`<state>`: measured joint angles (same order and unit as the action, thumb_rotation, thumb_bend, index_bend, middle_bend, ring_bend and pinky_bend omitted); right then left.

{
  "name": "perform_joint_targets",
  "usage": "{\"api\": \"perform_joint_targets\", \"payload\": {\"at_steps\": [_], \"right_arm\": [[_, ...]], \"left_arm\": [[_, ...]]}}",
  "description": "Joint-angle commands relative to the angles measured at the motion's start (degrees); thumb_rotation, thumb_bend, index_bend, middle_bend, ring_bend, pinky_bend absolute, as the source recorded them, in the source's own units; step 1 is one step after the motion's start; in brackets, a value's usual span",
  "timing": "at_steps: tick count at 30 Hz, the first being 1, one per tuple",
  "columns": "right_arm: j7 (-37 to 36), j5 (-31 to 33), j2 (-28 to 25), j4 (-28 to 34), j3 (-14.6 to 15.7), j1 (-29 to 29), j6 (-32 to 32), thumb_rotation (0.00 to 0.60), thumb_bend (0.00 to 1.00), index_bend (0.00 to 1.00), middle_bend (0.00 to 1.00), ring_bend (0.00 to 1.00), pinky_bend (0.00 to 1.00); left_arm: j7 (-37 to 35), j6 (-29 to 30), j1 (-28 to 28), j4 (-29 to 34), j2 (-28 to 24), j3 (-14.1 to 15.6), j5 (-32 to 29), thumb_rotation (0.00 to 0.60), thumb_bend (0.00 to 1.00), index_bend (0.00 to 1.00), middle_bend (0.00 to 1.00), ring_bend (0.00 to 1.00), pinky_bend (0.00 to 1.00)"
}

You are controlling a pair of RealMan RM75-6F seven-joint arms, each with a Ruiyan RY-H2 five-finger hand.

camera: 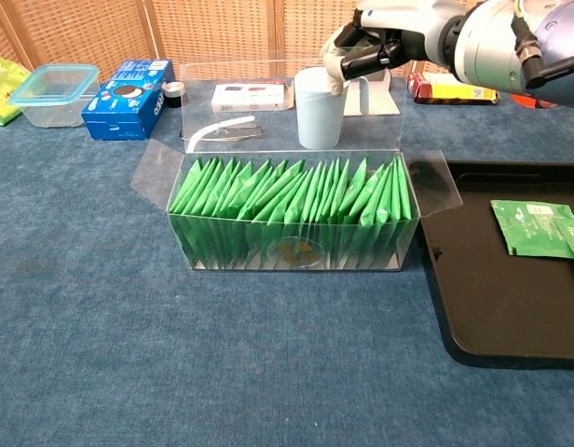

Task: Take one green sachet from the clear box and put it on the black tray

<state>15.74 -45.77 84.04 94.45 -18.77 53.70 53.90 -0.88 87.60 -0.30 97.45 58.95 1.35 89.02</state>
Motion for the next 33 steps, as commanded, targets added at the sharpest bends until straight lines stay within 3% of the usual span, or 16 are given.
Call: {"api": "perform_joint_targets", "payload": {"at_steps": [1,4,8,11,17,21,26,33], "right_arm": [[0.6,0.4,0.0,-0.1,0.4,0.1,0.2,0.319,0.64,0.61,0.15,0.12,0.11],[0.0,0.0,-0.1,-0.1,0.5,-0.1,0.2,0.308,0.64,0.56,0.13,0.12,0.11],[-1.6,-2.2,0.0,-0.6,0.6,-0.7,0.5,0.230,0.64,0.39,0.09,0.12,0.11],[-3.1,-4.5,0.2,-1.4,0.5,-1.2,1.2,0.222,0.62,0.26,0.07,0.11,0.10],[-5.5,-7.4,0.3,-2.3,0.5,-2.6,2.8,0.221,0.55,0.10,0.00,0.03,0.06],[-5.6,-7.4,-0.3,-2.3,1.0,-3.2,2.6,0.221,0.55,0.05,0.00,0.02,0.06],[-0.8,-3.7,-0.4,-2.2,1.3,-3.1,3.9,0.230,0.50,0.00,0.00,0.02,0.06],[2.3,-1.5,1.1,-2.0,0.7,-3.0,6.8,0.237,0.42,0.00,0.00,0.02,0.06]], "left_arm": [[0.1,0.0,0.0,0.0,0.0,0.0,0.0,0.600,0.24,0.13,0.12,0.11,0.24],[0.1,0.0,0.0,0.0,0.0,0.0,0.0,0.600,0.24,0.13,0.12,0.11,0.24],[0.3,0.0,0.1,0.1,0.0,-0.1,0.0,0.600,0.24,0.13,0.12,0.11,0.24],[0.5,0.1,0.1,0.2,0.0,-0.1,0.1,0.600,0.24,0.13,0.12,0.11,0.24],[0.7,0.3,0.0,0.5,-0.1,-0.1,0.2,0.600,0.24,0.13,0.12,0.11,0.24],[1.0,0.3,0.1,0.7,-0.1,-0.1,0.4,0.600,0.24,0.13,0.12,0.11,0.24],[1.3,0.5,0.1,1.1,-0.2,-0.1,0.6,0.600,0.24,0.13,0.12,0.11,0.24],[1.4,0.7,0.0,1.3,-0.4,-0.1,0.6,0.600,0.24,0.13,0.12,0.11,0.24]]}}
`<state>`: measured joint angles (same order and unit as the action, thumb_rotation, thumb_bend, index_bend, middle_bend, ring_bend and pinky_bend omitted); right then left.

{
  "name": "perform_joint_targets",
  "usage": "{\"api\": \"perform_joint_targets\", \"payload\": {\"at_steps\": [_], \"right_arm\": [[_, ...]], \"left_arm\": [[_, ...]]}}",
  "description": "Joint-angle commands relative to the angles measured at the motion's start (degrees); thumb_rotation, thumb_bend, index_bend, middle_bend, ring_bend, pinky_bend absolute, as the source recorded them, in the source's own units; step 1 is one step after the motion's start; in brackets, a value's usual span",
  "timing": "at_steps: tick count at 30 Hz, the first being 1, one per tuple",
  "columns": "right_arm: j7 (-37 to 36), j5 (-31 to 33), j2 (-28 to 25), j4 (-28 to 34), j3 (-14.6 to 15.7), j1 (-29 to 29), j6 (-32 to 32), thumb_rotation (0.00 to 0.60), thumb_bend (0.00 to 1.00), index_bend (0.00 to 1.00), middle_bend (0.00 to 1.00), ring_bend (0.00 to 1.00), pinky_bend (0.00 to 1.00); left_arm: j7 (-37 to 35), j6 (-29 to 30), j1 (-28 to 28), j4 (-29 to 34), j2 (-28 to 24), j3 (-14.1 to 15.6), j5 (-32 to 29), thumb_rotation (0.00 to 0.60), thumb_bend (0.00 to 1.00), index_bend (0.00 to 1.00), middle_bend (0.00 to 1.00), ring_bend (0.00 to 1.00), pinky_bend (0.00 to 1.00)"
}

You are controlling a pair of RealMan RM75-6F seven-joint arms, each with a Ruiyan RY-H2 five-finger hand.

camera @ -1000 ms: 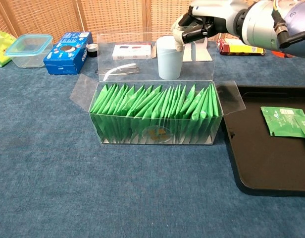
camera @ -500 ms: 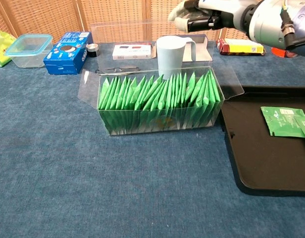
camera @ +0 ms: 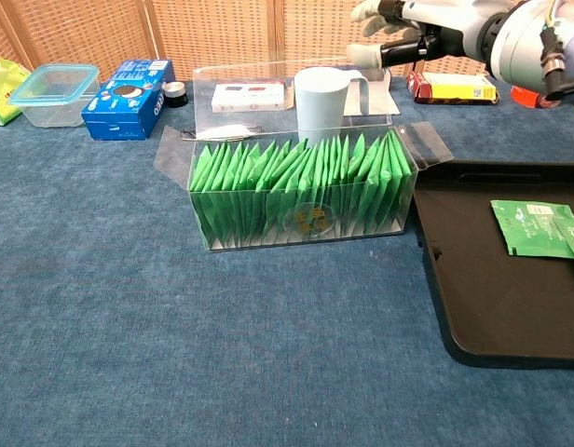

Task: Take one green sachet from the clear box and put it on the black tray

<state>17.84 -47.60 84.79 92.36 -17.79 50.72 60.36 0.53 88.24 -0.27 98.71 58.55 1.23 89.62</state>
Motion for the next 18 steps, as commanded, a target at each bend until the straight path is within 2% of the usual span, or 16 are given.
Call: {"api": "perform_joint_targets", "payload": {"at_steps": [1,4,7,9,11,12,14,18], "right_arm": [[-0.4,0.2,0.3,0.2,-0.6,-0.1,0.4,0.237,0.42,0.00,0.00,0.02,0.06],[-3.9,-3.0,-0.3,0.6,-1.0,-1.1,0.2,0.237,0.42,0.03,0.00,0.02,0.06],[-10.0,-10.6,-2.6,1.6,0.6,-2.2,-2.7,0.253,0.42,0.13,0.01,0.02,0.06],[-14.3,-16.1,-4.1,2.1,2.0,-2.9,-4.6,0.310,0.42,0.21,0.04,0.02,0.06],[-18.8,-21.2,-5.4,2.3,3.3,-3.2,-6.3,0.404,0.42,0.27,0.07,0.02,0.06],[-20.6,-23.3,-5.9,2.4,3.9,-3.3,-7.0,0.432,0.41,0.29,0.08,0.02,0.06],[-24.1,-27.0,-6.5,2.3,4.9,-3.2,-8.0,0.493,0.38,0.34,0.11,0.02,0.06],[-26.0,-29.8,-5.9,1.4,5.3,-3.1,-7.7,0.556,0.31,0.40,0.13,0.04,0.06]], "left_arm": [[-0.1,0.1,-0.1,0.0,0.0,0.0,0.0,0.600,0.24,0.13,0.12,0.11,0.24],[-0.1,0.4,-0.1,-0.2,-0.1,-0.1,0.0,0.600,0.24,0.13,0.12,0.11,0.24],[-0.2,0.6,0.0,-0.4,-0.1,-0.4,0.0,0.600,0.24,0.13,0.12,0.11,0.24],[-0.2,0.9,0.0,-0.4,-0.1,-0.6,0.0,0.600,0.24,0.13,0.12,0.11,0.24],[-0.2,1.2,0.0,-0.5,-0.1,-0.8,0.1,0.600,0.24,0.13,0.12,0.11,0.24],[-0.2,1.3,0.0,-0.5,-0.1,-0.9,0.2,0.600,0.24,0.13,0.12,0.11,0.24],[0.0,1.3,0.1,-0.4,-0.1,-0.9,0.3,0.600,0.24,0.13,0.12,0.11,0.24],[0.3,1.4,0.2,-0.1,-0.2,-1.1,0.4,0.600,0.24,0.13,0.12,0.11,0.24]]}}
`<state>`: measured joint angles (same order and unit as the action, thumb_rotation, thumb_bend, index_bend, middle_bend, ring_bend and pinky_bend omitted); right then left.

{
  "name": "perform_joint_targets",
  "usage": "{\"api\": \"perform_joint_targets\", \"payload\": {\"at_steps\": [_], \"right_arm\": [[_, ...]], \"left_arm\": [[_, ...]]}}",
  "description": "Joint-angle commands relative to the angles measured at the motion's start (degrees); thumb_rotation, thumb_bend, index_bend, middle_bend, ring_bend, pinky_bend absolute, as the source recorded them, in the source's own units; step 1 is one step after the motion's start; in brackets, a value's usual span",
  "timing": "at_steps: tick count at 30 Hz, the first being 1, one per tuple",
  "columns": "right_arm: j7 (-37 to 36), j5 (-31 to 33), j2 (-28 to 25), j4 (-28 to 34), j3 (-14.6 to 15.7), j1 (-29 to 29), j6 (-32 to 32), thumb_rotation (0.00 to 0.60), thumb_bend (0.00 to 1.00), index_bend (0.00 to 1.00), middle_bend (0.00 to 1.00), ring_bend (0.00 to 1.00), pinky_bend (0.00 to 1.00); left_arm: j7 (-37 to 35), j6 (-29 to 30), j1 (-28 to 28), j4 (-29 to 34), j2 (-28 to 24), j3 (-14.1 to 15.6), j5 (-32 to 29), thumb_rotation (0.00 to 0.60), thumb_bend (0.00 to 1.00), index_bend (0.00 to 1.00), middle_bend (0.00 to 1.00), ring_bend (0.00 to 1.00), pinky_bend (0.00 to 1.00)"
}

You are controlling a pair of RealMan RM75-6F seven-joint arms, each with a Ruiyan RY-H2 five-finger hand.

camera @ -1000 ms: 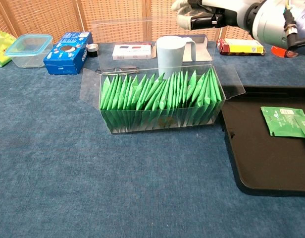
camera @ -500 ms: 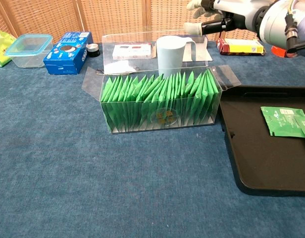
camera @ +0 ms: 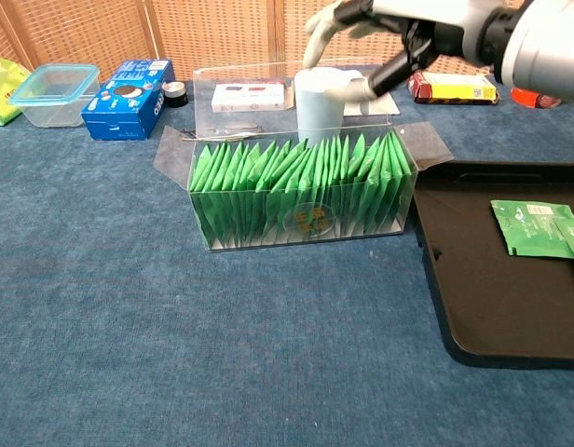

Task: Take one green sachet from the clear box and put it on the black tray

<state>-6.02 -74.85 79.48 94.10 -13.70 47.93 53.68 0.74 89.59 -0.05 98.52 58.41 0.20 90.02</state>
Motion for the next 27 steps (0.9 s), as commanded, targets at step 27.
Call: {"api": "perform_joint_targets", "payload": {"at_steps": [27], "right_arm": [[4.4,0.3,6.4,-8.8,0.4,3.6,-3.5,0.600,0.20,0.46,0.15,0.06,0.08]], "left_arm": [[1.2,-0.8,0.6,1.8,-1.2,0.0,0.0,0.600,0.24,0.13,0.12,0.11,0.24]]}}
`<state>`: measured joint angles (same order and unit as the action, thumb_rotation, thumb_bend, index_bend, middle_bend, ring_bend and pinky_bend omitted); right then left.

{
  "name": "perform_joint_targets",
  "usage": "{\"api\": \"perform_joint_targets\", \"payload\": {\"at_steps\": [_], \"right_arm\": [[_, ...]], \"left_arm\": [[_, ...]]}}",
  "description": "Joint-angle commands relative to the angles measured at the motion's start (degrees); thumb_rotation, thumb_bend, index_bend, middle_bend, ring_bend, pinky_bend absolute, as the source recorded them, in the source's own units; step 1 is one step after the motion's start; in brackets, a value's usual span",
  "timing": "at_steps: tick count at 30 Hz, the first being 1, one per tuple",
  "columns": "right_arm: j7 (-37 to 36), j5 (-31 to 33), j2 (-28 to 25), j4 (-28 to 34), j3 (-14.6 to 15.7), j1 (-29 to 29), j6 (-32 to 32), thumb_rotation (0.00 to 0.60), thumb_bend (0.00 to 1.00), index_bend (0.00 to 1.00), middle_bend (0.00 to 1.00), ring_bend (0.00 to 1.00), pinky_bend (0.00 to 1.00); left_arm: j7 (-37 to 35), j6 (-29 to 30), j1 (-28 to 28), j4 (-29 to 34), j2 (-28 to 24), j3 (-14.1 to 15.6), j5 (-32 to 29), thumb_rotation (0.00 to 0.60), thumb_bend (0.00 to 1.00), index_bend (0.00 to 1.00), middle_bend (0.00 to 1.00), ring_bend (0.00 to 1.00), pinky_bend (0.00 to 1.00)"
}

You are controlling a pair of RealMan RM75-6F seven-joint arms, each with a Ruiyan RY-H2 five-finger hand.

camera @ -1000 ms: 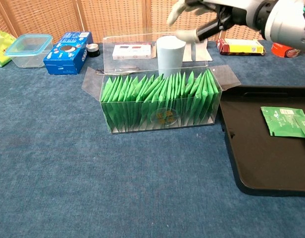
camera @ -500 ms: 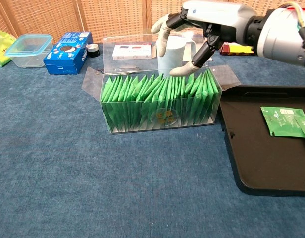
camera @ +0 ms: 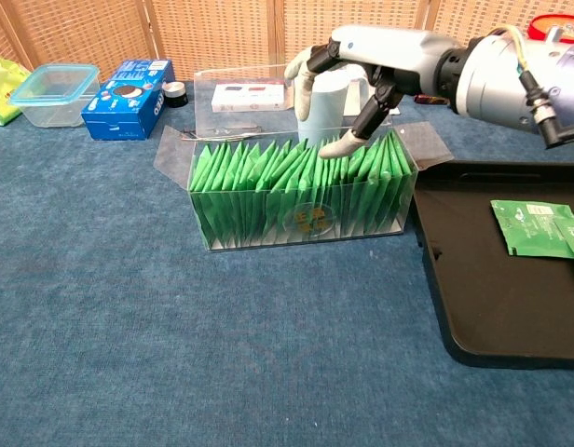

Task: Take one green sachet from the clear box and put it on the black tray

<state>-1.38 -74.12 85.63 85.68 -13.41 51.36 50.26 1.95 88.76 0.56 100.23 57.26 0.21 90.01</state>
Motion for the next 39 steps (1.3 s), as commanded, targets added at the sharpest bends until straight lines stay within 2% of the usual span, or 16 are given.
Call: {"api": "perform_joint_targets", "payload": {"at_steps": [1,17,39], "right_arm": [[-0.5,-0.6,0.3,-0.6,0.2,0.3,-0.2,0.600,0.20,0.46,0.15,0.06,0.08],[-5.9,-7.0,3.2,-5.7,1.6,2.5,-0.8,0.600,0.19,0.46,0.15,0.06,0.08],[-12.6,-11.2,7.8,-14.1,2.1,6.5,-1.5,0.600,0.19,0.46,0.15,0.06,0.08]], "left_arm": [[-0.1,0.0,0.0,0.2,-0.2,0.0,0.0,0.600,0.24,0.13,0.12,0.11,0.24],[-0.3,0.2,-0.2,0.7,-1.0,0.1,-0.1,0.600,0.24,0.13,0.12,0.11,0.24],[0.1,0.7,-1.3,0.6,-1.3,0.6,-0.9,0.600,0.24,0.13,0.12,0.11,0.24]]}}
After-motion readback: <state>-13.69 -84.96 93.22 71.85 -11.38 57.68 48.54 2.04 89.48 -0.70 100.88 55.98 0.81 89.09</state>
